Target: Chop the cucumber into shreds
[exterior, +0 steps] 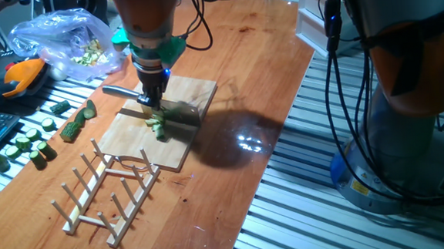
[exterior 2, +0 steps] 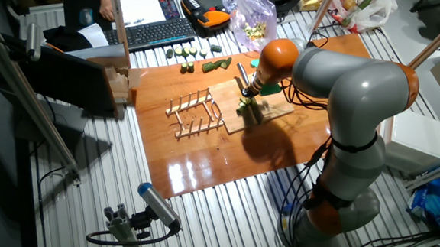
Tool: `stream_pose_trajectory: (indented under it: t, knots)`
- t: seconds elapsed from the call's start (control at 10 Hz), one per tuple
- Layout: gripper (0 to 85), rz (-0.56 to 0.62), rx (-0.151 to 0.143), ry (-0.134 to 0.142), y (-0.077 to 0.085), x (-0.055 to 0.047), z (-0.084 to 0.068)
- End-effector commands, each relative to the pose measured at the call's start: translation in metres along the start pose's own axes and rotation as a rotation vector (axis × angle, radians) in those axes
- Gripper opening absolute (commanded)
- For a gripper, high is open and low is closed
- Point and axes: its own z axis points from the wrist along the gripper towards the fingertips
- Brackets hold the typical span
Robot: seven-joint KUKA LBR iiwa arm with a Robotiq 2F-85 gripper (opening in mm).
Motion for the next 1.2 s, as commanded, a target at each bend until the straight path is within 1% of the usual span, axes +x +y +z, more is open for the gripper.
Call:
stream_pose_trajectory:
  t: [0.0, 0.2, 0.3, 0.4, 0.6, 0.7, 1.0, 1.1]
  knots:
    - [0.0, 0.001, -0.002, -0.006, -0.001, 0.001, 0.003]
    - [0.0, 0.001, -0.002, -0.009, 0.001, 0.001, 0.004]
    - [0.0, 0.0, 0.003, -0.01, 0.001, 0.001, 0.003]
    - [0.0, 0.004, 0.003, -0.003, 0.003, -0.001, -0.002]
    - [0.0, 0.012, -0.007, 0.026, 0.004, -0.004, -0.016]
    - [0.0, 0.013, -0.005, 0.031, 0.003, -0.005, -0.02]
    - [0.0, -0.006, 0.007, 0.029, -0.004, -0.007, -0.024]
    - [0.0, -0.007, 0.011, 0.027, -0.005, -0.006, -0.023]
